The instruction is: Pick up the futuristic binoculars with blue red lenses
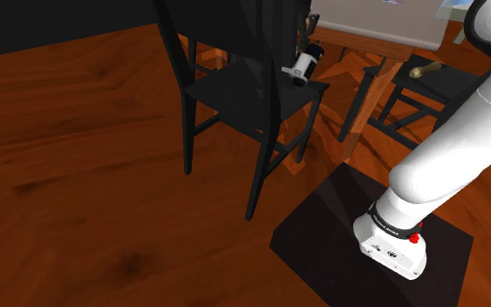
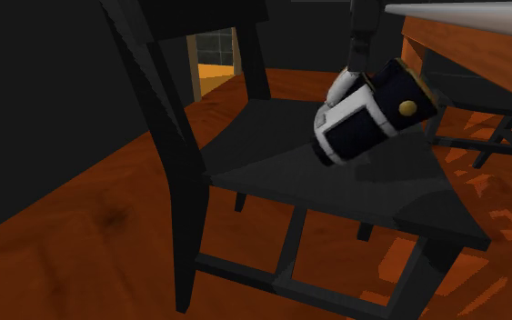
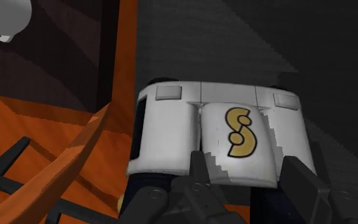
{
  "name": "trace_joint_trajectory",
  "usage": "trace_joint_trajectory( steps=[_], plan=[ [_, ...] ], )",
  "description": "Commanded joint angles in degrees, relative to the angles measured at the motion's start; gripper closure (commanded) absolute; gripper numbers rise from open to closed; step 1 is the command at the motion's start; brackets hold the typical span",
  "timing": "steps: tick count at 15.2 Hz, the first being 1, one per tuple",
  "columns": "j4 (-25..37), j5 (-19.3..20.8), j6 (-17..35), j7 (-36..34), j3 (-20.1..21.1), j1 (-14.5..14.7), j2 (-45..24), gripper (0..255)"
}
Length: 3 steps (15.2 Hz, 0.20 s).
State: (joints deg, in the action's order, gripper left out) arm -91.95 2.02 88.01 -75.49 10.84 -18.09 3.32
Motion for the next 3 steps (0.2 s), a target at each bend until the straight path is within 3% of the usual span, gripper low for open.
trace_joint_trajectory(
  steps=[1,3],
  plan=[
    [2.0,0.1,-1.5,-0.1,0.1,0.1,-0.4,255],
    [2.2,0.1,-1.7,-0.1,0.1,0.1,-0.5,255]
  ],
)
